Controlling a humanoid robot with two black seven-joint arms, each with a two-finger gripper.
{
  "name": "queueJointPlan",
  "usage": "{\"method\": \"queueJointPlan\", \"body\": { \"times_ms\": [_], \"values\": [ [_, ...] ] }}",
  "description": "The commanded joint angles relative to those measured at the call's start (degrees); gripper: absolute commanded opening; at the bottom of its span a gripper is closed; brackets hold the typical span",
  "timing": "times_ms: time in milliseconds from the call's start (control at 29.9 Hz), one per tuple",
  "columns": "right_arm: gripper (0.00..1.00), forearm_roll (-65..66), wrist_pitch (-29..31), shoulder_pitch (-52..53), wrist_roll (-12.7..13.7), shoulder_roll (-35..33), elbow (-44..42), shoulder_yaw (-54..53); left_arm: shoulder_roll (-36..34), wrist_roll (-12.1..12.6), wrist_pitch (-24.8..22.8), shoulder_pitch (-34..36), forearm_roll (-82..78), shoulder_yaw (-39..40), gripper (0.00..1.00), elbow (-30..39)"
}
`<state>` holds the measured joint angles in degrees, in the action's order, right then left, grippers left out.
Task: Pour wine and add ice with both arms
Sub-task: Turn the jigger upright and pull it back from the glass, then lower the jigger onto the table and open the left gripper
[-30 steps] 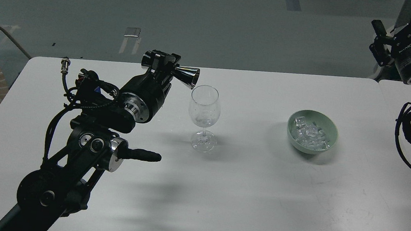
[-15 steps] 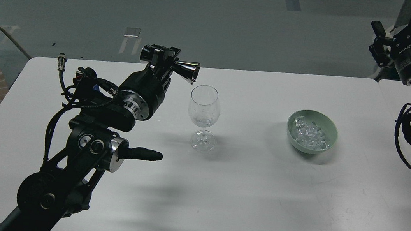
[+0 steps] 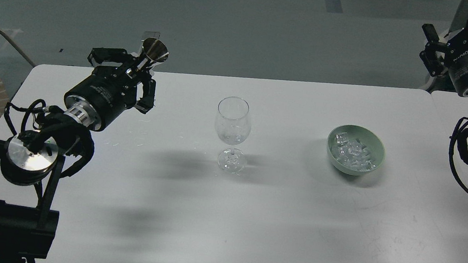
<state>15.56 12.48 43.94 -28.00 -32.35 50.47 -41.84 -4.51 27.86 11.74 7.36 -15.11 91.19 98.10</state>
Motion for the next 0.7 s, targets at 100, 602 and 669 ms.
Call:
{"method": "queueJointPlan", "body": {
  "times_ms": [100,602,669],
  "values": [
    [1.00,-0.01,0.00,-0.26,0.00,0.10,-0.02,0.09,1.96,-0.61,-11.02,-7.44,7.63,4.61,0.11,-6.85],
    [1.00,-0.01,-0.09,-1.31,0.00,-0.43,0.77,0.09,3.63,-4.92,-22.29,-7.27,7.64,4.87,0.28,-26.03],
    [1.00,-0.01,-0.09,-1.31,0.00,-0.43,0.77,0.09,3.63,-4.92,-22.29,-7.19,7.72,4.87,0.30,-26.03]
  ]
}}
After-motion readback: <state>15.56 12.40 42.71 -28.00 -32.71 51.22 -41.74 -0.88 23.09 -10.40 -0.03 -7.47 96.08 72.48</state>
